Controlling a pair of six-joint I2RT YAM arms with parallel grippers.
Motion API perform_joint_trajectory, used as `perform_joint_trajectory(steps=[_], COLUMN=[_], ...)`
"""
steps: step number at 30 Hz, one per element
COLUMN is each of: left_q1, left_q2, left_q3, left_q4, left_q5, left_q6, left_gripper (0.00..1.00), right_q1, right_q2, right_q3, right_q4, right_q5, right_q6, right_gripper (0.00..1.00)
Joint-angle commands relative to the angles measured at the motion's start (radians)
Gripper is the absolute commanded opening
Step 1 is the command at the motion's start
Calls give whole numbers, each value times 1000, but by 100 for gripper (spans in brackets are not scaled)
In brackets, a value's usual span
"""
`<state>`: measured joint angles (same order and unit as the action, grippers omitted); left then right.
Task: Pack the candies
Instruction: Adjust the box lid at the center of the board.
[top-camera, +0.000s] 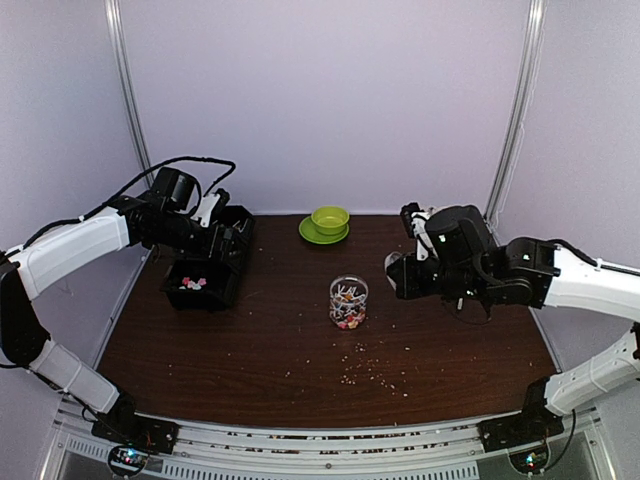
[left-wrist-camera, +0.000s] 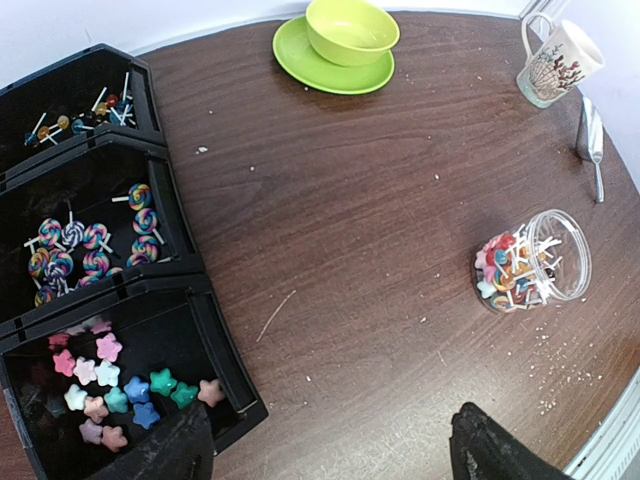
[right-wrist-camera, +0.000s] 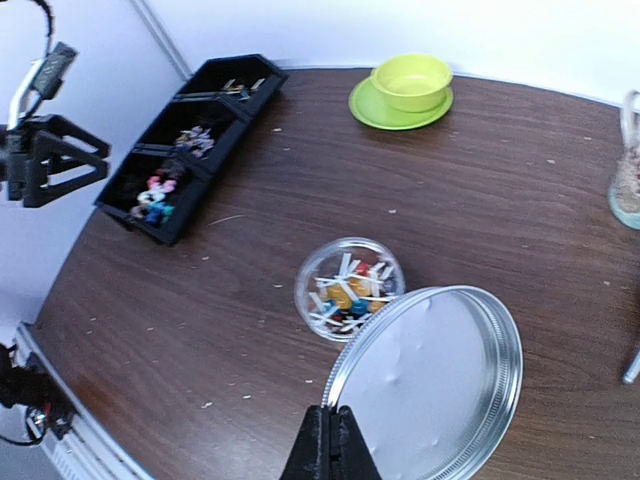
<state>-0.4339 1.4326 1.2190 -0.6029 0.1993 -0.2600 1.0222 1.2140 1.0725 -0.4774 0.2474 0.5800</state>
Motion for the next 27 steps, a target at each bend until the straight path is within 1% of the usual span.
perform_joint_trajectory(steps=[1,5,7,9,13,17,20,25,27], left_q1=[-4,-4,-5,-5,-5,-5,-5,-4,-4], left_q2=[-7,-17,-21,-26,-28,-24,-18,-16,-16], left_q3=[11,8,4,1,-1,0,2,1,1], left_q4=[23,29,35,39,40,40,40,40,40], left_q5=[11,8,5,2,-1,8,16,18,16], left_q6=[5,5,3,2,5,5,6,5,5], left_gripper=[84,84,84,84,85,85,85,85,85], right_q1=[-3,-3,-3,-6,-38,-109,-160,-259,-296], right_q2=[48,148,213,270,336,359,382,396,394], right_q3=[1,22,49,78,93,37,-8,-87,-109], right_q4=[236,413,490,530,612,779,891,1020,1043], right_q5=[-292,-529,-613,-660,-718,-792,-814,-765,-726], right_q6=[-35,29,59,84,137,254,342,463,491], right_gripper=[0,0,0,0,0,0,0,0,0])
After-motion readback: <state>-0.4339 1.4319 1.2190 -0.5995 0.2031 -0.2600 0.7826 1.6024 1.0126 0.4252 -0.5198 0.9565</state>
